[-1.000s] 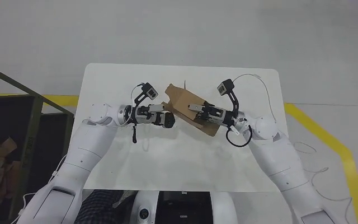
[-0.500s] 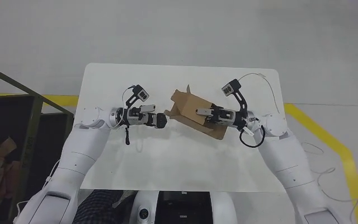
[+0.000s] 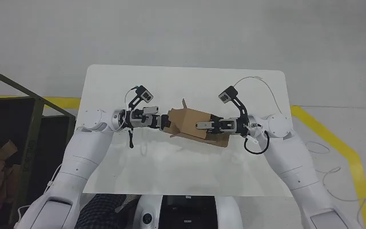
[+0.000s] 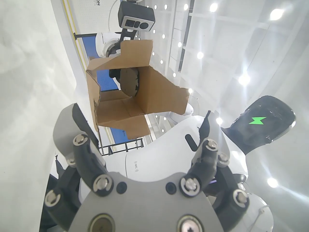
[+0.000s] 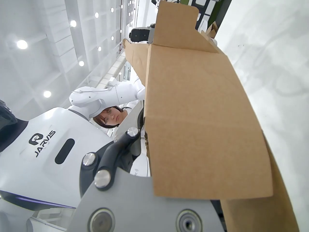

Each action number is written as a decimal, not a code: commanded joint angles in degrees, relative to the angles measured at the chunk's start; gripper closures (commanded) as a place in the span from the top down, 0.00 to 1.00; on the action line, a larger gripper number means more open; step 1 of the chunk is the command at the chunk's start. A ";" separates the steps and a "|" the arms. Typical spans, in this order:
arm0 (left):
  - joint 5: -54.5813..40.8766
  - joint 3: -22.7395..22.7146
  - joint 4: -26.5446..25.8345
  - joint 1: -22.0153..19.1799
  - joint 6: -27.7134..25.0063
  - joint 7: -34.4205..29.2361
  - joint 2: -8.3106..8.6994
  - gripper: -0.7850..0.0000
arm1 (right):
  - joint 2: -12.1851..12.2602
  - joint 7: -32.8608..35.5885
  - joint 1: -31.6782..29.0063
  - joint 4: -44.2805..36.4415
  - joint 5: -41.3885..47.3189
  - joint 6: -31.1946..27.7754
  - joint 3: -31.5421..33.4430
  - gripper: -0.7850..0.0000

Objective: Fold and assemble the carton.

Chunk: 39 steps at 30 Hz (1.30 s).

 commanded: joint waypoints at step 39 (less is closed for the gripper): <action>0.09 3.86 -2.15 -2.15 0.78 0.06 -1.08 1.00 | -0.21 -1.58 1.20 0.39 -1.91 0.50 -3.21 0.00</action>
